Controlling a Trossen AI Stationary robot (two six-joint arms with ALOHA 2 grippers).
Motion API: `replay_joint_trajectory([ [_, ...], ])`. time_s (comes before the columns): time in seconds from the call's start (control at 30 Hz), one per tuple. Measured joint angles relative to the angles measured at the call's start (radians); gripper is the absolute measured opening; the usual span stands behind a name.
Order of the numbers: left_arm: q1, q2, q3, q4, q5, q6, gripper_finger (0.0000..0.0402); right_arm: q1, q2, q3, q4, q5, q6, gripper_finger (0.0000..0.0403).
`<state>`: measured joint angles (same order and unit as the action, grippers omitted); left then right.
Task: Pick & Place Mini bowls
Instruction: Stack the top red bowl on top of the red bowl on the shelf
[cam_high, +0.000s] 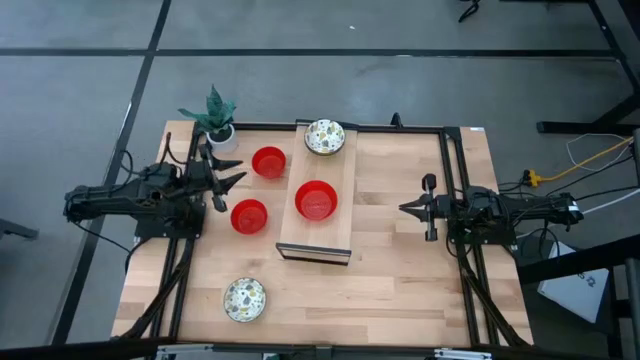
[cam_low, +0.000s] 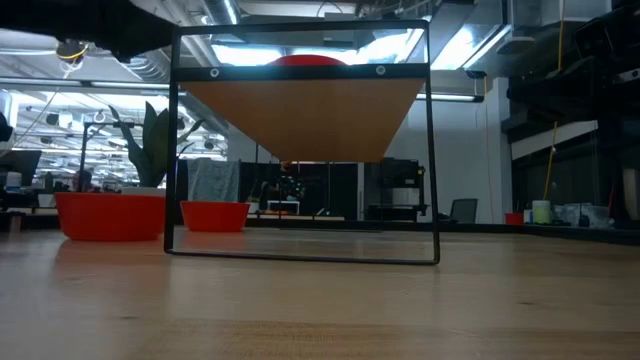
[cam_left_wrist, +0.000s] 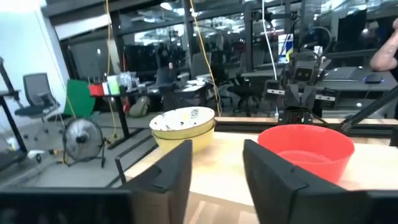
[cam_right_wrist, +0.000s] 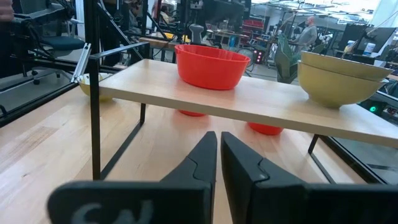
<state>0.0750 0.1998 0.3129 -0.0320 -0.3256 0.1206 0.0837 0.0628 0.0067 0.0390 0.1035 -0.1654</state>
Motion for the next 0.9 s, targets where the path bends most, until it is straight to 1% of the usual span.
replay_joint_trajectory([
  [0.2,0.0,0.059,0.097,-0.112,-0.001,-0.052,0.0192,0.0,0.0,0.0,0.0,0.0,0.0,0.0026],
  [0.37,0.0,0.154,0.167,-0.175,0.012,-0.063,0.0217,0.0,0.0,0.0,0.0,0.0,0.0,0.0026],
  [0.67,0.0,0.358,0.337,-0.321,0.005,-0.044,0.0226,0.0,0.0,0.0,0.0,0.0,0.0,0.0026],
  [0.9,0.0,0.473,0.453,-0.434,0.002,-0.04,0.0226,0.0,0.0,0.0,0.0,0.0,0.0,0.0026],
])
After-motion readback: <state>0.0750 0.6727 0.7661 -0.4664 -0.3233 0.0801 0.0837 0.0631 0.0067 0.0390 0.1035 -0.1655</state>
